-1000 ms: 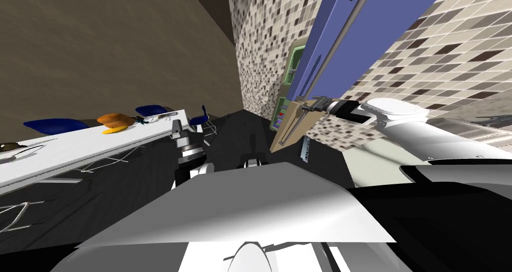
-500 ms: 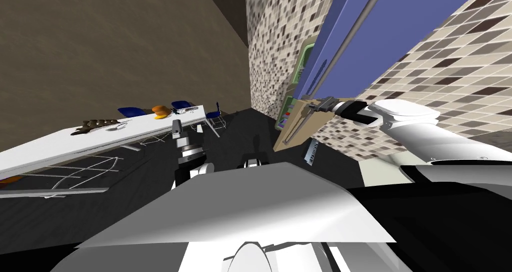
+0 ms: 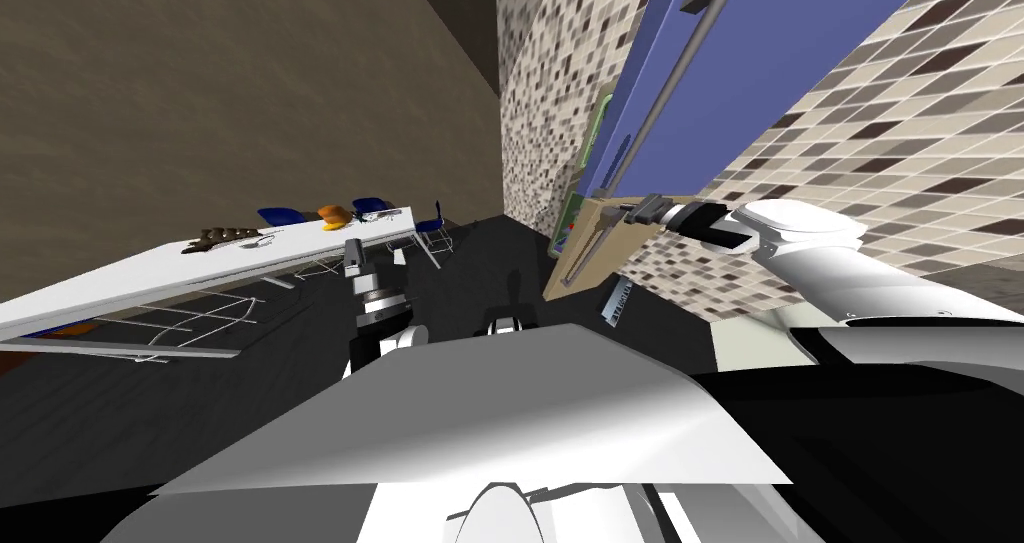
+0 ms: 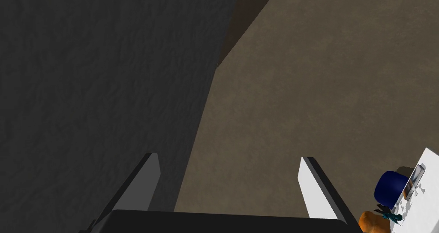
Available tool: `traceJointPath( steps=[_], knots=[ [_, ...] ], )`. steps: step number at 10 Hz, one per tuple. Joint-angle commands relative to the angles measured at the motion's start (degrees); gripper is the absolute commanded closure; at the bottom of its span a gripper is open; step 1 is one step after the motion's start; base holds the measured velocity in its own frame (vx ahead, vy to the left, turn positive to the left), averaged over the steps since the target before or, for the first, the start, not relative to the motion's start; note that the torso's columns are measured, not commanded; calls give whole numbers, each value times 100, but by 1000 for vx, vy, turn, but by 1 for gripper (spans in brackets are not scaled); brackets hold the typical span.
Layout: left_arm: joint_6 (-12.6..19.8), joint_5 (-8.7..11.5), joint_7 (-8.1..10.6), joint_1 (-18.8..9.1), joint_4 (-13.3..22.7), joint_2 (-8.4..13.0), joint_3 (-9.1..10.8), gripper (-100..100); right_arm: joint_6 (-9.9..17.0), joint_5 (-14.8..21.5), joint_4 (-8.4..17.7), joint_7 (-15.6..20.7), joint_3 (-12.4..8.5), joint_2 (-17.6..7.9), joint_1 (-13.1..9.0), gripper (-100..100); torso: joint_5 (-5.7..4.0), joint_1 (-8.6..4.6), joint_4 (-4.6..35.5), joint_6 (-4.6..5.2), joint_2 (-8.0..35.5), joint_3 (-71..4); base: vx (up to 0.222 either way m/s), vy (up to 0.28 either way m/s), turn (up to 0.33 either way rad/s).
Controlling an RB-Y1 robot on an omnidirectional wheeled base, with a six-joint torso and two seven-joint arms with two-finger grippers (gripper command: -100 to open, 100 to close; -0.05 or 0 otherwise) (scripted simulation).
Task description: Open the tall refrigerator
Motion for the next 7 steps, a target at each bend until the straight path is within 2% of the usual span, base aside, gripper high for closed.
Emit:
traceJointPath(
  steps=[1,3,7],
  knots=[
    [0,0,0,-1,0,0,0,0,16,-35,37,-136,-75,-168,51,-100,9,33,-5,-3,5,1,-181,-112,213],
    [0,0,0,0,-1,-2,-2,0,107,-34,157,-292,-54,-352,40,-100,21,104,-34,-30,-49,-29,-88,-30,218],
    [0,0,0,0,-1,-2,-2,0,334,-33,458,-682,0,-811,10,-100,10,34,-3,-3,4,2,-117,-10,214]
  ],
)
